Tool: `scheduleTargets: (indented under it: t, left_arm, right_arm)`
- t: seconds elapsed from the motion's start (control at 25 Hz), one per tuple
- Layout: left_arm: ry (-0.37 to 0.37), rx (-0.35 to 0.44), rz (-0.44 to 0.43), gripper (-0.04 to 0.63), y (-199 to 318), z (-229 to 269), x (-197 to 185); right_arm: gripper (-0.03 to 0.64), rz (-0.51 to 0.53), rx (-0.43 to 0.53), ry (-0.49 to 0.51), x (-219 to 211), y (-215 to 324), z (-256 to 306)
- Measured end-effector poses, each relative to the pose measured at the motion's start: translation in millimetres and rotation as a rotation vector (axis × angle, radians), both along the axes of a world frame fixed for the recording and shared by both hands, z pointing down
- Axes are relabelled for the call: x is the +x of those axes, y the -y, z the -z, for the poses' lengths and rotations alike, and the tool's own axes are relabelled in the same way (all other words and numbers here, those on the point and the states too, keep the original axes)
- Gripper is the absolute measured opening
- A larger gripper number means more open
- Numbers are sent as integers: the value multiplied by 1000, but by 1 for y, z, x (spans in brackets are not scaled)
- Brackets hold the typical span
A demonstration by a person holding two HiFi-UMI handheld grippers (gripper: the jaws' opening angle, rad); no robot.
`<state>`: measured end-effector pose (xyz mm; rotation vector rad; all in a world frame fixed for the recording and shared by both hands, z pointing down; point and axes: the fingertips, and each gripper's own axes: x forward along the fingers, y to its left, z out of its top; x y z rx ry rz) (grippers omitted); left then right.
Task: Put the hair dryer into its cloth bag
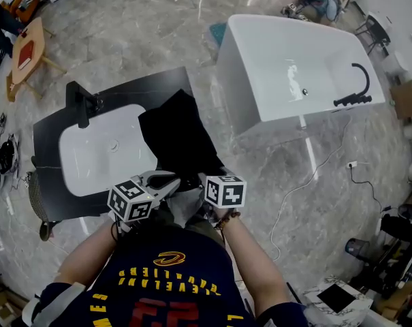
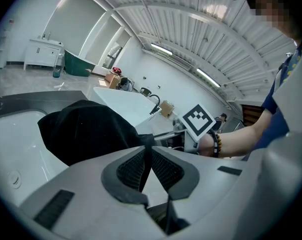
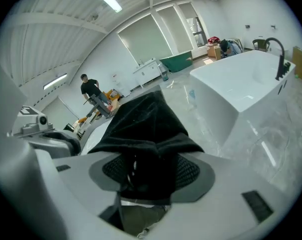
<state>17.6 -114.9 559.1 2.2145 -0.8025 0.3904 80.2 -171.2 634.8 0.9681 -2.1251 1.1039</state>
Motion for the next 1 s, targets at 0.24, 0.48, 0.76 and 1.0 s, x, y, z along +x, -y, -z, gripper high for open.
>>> scheduleTargets:
  t: [0.24,0.48,0.76,1.0]
  left_arm:
    - [56,80,-54,25,-4,14,-4]
    - [156,273,-42,25,5,62,-36]
    - [185,496,181,25,22,156,-83]
    - [62,645,368,23,7,243,-96]
  right_arm:
    - [233,-156,-7,16,56,-22,11]
    - [233,-256,76,43,83,-26,53]
    - [233,-38,398,157,22,-14,175]
    - [121,108,586,266,-27,-20,264]
